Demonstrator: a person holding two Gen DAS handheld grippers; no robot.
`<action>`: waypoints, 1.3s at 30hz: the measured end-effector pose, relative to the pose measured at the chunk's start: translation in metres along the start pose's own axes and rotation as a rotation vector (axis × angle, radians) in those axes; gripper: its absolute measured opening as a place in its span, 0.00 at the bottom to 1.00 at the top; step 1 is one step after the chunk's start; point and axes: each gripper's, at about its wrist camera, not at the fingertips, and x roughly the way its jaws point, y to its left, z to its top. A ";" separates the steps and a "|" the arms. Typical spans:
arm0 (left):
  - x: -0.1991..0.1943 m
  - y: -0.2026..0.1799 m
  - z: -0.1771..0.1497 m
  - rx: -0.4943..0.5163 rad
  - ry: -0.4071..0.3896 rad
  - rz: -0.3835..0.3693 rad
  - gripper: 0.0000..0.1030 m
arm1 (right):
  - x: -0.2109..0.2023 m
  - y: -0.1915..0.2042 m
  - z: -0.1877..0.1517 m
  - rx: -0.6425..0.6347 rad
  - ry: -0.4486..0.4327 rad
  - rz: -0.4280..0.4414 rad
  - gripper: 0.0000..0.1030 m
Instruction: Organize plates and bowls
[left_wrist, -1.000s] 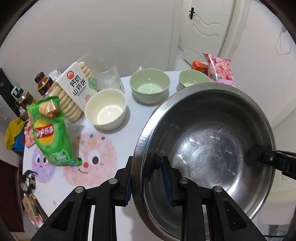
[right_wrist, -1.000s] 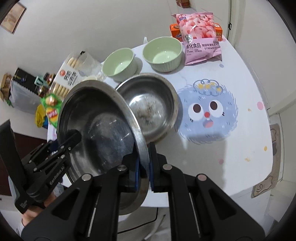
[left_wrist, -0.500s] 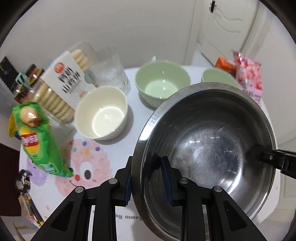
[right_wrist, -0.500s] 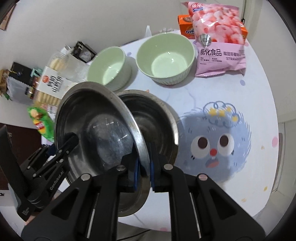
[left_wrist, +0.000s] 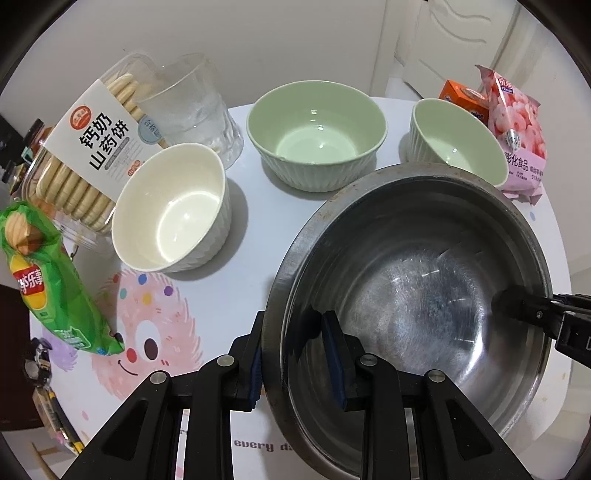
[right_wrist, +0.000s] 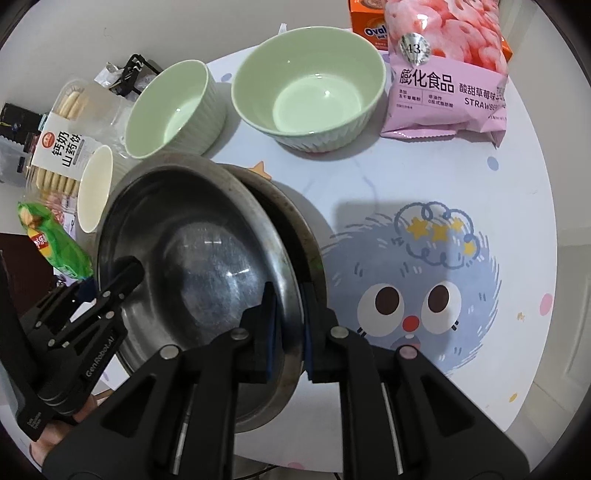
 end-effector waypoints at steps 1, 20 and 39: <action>0.001 -0.001 0.000 0.008 0.005 0.006 0.31 | 0.000 0.001 -0.001 -0.006 -0.001 -0.003 0.15; -0.038 0.006 -0.016 0.000 -0.071 0.005 0.70 | -0.036 -0.021 -0.020 0.124 -0.123 0.020 0.67; -0.042 0.002 -0.025 -0.051 -0.037 0.018 0.80 | -0.032 -0.029 -0.034 0.155 -0.087 0.063 0.78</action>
